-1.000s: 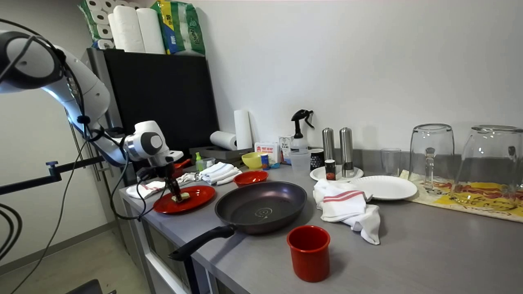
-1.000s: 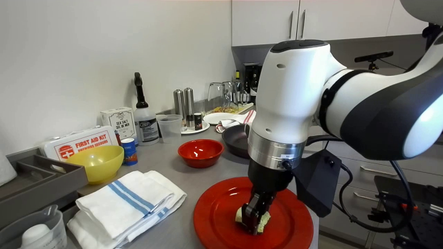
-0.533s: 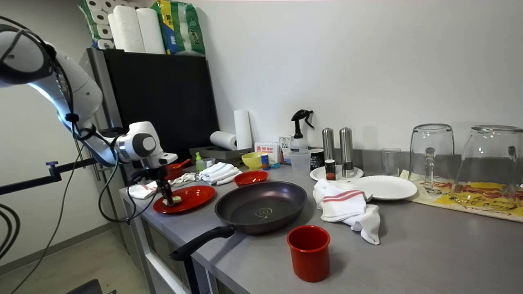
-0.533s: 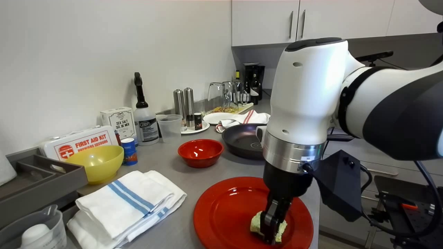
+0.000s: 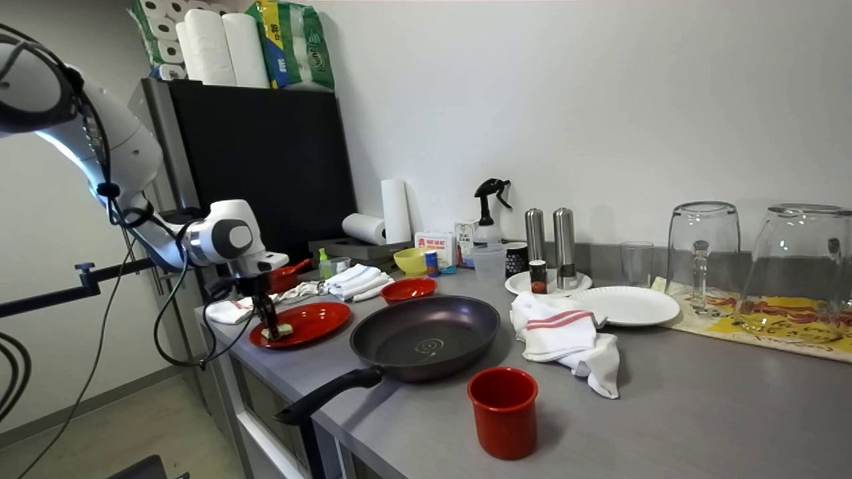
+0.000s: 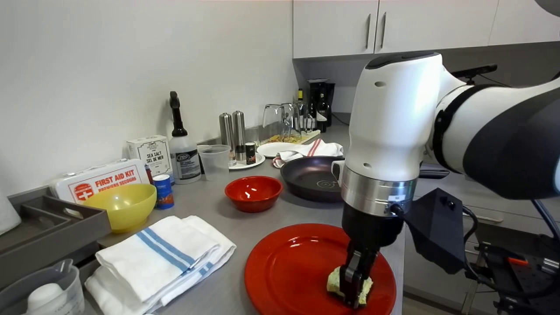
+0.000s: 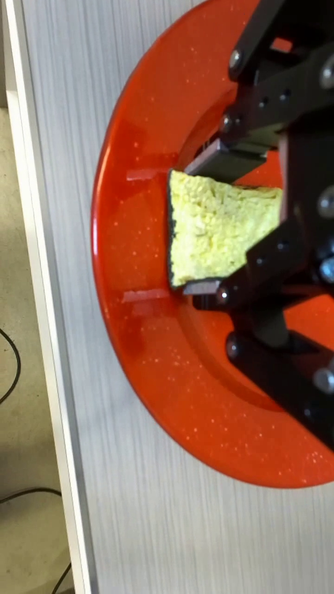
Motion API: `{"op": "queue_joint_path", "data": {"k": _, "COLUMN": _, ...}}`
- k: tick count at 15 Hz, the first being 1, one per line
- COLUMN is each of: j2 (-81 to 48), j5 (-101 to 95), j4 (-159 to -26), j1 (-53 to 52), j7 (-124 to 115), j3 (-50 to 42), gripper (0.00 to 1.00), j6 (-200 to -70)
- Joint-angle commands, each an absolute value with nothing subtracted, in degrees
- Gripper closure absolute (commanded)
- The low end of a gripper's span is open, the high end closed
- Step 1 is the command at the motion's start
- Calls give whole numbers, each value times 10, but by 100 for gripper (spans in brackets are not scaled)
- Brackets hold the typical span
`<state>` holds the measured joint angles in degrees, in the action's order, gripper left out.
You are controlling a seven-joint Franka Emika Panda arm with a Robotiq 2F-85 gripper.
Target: Pick up the sponge and clean the red plate
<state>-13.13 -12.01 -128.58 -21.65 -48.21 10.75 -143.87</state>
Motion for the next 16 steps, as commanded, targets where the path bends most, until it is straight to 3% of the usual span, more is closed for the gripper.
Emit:
{"op": "queue_joint_path", "data": {"k": 1, "j2": -127, "j5": -138, "j4": -1301, "j1": -213, "j7": -497, "j3": 92, "gripper": 73, "j6": -1458}}
{"op": "queue_joint_path", "data": {"k": 11, "j2": -140, "j5": -405, "j4": -1287, "j1": -226, "j7": -660, "j3": 29, "gripper": 73, "j6": -1469}}
{"op": "queue_joint_path", "data": {"k": 16, "j2": -141, "j5": -310, "j4": -1291, "j1": -195, "j7": -604, "j3": 71, "gripper": 73, "j6": -1478}}
